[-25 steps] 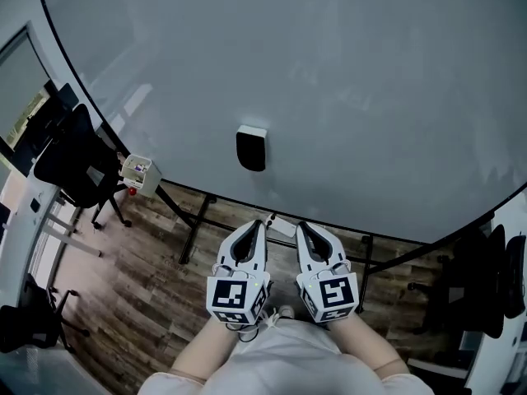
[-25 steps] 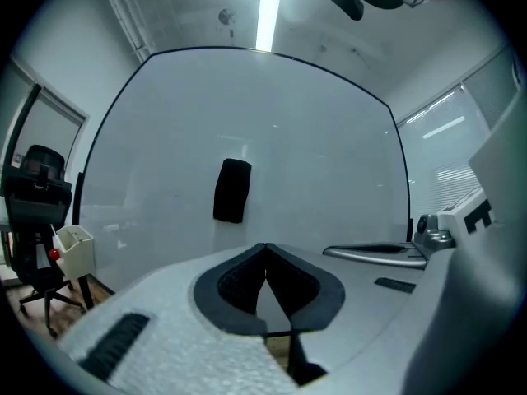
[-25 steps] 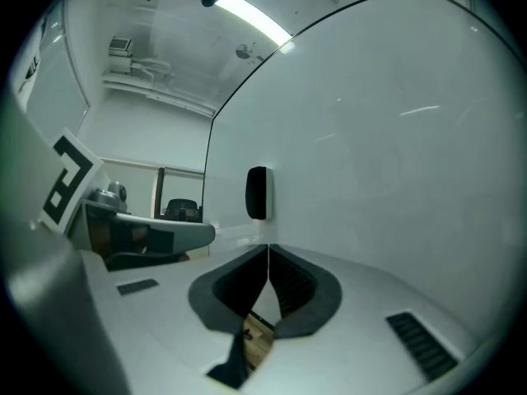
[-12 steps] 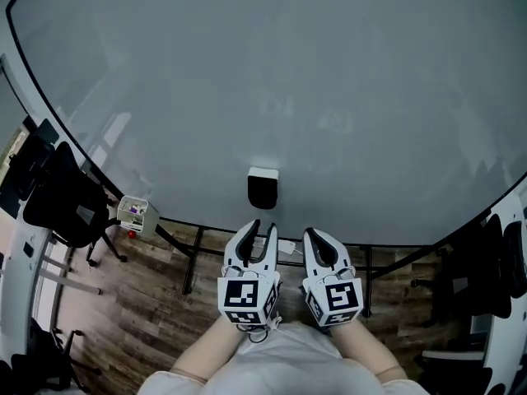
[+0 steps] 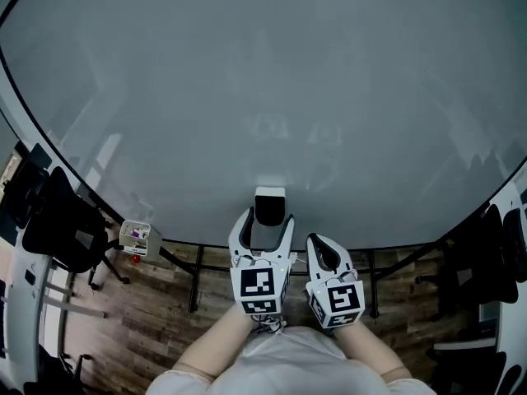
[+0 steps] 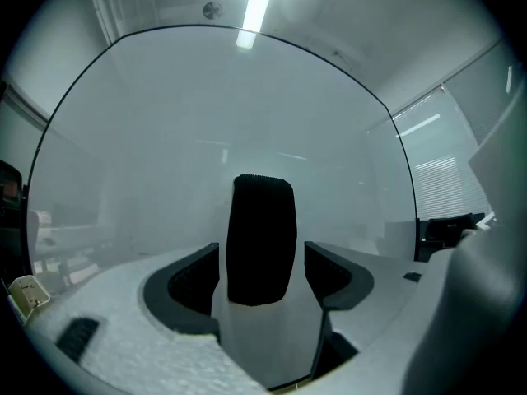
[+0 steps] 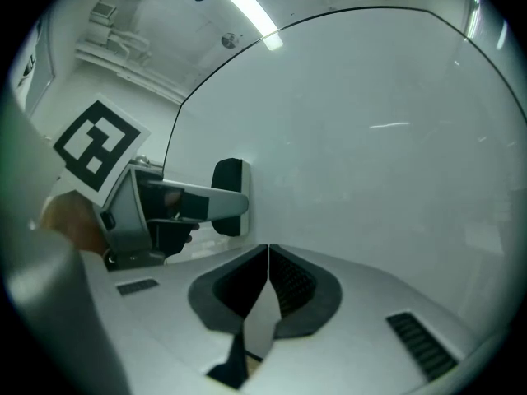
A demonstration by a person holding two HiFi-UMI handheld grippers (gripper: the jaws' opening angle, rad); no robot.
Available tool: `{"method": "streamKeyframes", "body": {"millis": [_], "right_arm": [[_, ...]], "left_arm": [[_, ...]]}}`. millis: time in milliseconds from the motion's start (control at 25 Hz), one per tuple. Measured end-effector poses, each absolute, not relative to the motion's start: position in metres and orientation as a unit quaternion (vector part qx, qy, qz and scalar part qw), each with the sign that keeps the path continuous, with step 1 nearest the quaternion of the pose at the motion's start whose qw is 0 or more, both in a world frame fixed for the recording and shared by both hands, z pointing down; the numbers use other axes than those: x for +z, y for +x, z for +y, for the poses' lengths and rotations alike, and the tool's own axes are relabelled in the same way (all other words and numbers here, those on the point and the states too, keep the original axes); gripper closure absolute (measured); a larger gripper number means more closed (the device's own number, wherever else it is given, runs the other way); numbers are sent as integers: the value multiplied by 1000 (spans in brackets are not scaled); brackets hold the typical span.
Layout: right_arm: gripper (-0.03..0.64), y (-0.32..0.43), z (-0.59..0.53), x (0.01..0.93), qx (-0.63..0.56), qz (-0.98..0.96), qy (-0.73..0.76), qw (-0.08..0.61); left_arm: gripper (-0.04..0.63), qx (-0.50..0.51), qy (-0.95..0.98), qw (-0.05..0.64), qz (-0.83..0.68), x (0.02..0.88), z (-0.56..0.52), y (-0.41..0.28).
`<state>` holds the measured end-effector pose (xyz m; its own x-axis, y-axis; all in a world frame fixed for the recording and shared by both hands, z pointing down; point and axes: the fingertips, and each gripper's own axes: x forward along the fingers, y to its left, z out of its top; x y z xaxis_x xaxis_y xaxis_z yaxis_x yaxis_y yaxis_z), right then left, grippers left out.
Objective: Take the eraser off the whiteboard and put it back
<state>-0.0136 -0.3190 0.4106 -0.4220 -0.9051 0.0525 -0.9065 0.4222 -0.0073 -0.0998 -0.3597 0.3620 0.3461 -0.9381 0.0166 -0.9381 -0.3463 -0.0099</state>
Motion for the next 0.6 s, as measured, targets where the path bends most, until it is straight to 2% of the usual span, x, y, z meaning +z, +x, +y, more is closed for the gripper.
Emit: {"method": "streamKeyframes", "body": {"millis": [320,400,600], "right_arm": [[589,-1,-325,413,23,-832,553,26],[589,2,-326,413,22,-831,556,25],[589,8,-323,415,24,-827,561,25]], "left_arm": [[288,3,812,12,-584,361,-373,-102],[313,-4,806,11,-592,360,-375,-104],[322,-7,802,4,-597,361,-376,-104]]}}
